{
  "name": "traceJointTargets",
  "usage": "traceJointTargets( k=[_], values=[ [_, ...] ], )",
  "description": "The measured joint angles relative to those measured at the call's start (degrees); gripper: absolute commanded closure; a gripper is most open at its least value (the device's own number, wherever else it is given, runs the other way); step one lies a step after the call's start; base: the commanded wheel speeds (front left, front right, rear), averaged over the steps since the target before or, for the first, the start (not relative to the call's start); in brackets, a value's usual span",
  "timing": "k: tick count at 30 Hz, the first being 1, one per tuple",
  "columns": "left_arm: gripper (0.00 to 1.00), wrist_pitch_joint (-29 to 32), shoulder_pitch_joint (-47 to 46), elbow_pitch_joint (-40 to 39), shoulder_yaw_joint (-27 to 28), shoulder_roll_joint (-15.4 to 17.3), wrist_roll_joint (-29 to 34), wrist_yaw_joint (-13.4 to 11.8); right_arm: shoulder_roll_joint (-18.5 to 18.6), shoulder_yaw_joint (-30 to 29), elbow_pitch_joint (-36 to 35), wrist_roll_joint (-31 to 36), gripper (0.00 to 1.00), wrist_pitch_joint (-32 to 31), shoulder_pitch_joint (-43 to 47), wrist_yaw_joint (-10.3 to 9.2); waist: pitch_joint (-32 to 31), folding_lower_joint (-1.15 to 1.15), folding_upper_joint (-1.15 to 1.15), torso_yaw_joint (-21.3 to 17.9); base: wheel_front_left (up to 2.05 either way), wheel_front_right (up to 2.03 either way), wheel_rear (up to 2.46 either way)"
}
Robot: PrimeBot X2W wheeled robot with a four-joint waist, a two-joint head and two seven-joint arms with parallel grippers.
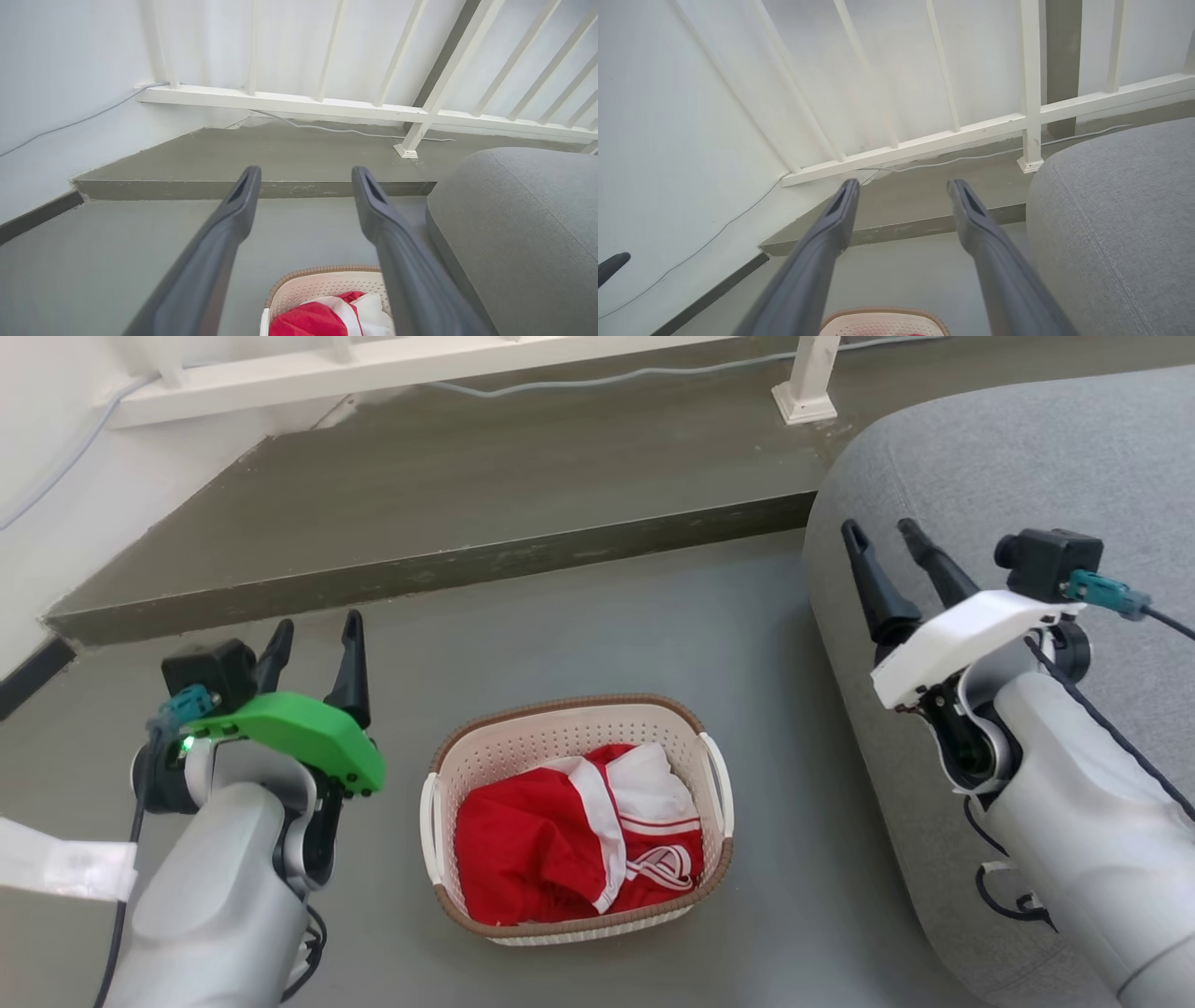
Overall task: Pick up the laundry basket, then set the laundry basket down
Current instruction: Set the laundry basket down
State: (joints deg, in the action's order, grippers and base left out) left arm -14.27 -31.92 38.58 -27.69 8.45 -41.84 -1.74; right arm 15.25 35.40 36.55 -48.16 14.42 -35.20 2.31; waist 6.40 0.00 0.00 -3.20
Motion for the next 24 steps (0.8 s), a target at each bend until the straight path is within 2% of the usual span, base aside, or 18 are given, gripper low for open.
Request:
traceJointTargets(
  k=[5,13,18,24],
  values=[
    [0.0,0.0,4.2,-5.0,2.5,0.4,3.4,-1.7,0.4,-3.8,-6.3,3.8,0.0,0.0,3.4,-2.03,-0.5,0.0,0.0,0.1,0.0,0.0,0.0],
    [0.0,-0.1,10.2,-11.9,7.3,-0.7,5.1,-2.1,0.9,-8.1,-14.1,10.5,0.0,0.0,10.2,-4.76,-0.7,0.0,0.0,0.5,0.0,0.0,0.0],
    [0.0,-0.2,12.6,-16.4,9.9,-0.6,8.8,-2.6,0.7,-11.7,-17.8,12.9,0.0,0.0,14.8,-6.47,-0.8,0.0,0.0,0.8,0.0,0.0,0.0],
    [0.0,-0.2,15.7,-20.5,11.5,-1.1,12.0,-2.6,0.0,-12.9,-20.5,14.8,0.0,0.0,19.0,-6.47,-1.2,0.0,0.0,1.2,0.0,0.0,0.0]
  ],
)
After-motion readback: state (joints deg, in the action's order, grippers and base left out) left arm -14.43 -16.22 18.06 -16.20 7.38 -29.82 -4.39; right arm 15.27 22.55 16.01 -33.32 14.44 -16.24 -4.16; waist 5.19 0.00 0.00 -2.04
